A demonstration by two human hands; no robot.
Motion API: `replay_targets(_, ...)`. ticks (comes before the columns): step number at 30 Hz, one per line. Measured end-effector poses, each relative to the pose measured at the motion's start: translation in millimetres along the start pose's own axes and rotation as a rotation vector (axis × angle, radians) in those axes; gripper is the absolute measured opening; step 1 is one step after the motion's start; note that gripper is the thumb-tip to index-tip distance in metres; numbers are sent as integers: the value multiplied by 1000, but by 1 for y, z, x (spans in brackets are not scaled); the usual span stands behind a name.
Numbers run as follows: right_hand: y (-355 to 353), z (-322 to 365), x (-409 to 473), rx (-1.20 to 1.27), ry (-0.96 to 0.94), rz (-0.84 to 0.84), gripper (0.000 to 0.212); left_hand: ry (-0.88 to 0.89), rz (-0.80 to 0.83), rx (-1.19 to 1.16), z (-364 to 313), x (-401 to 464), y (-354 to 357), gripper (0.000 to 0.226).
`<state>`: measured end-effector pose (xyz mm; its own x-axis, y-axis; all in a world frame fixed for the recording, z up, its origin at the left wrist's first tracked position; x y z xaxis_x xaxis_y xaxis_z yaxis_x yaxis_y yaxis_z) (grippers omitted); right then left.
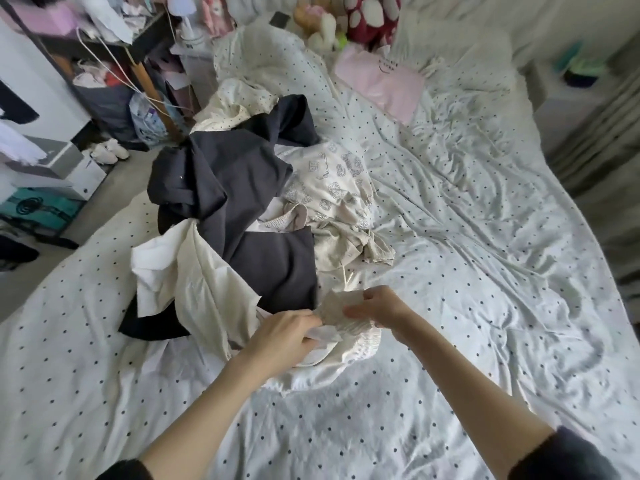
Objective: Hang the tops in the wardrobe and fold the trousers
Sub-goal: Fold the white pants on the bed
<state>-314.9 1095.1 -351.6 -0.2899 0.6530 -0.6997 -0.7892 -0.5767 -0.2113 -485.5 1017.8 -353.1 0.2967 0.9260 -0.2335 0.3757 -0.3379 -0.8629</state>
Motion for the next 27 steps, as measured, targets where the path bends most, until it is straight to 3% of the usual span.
replay_targets(3,10,1,-27,-90,-72,-80,7,31,-19,17,-10,-25,2,25)
replay_targets(6,12,-2,-61,-101,-163,-214,6,50,-32,24,-11,-47,3,6)
replay_targets(10,2,-8,-115,-135,-239,-412,8,30,-44,69,-8,-71,-7,24)
replay_targets(14,-24,-17,-163,-143,-240,-581,12,144,-69,83,-45,-70,-9,19)
replay_targets(16,-37,-20,-187,-160,-224,-636,5,181,-80,39,-66,-66,-4,23)
replay_targets(20,-80,-44,-236,-65,-178,-752,11,236,-108,-13,-107,-53,4,25)
replay_targets(23,-111,-65,-256,49,-127,-826,25,263,-20,-1,-139,-45,0,22)
replay_targets(27,-177,-103,-281,246,-49,-930,32,299,28,-33,-195,-15,-11,40)
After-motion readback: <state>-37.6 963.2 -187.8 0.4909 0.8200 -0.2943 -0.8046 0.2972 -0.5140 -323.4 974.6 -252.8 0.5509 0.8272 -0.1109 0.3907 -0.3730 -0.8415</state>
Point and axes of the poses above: each hand's wrist, its own x-axis towards the middle knuckle, its own y-axis out of the palm, z = x × y, the point moved 1 cm from there along x, towards the middle knuckle, and after that the axes turned 4 degrees about z, right-handed, at the moved point
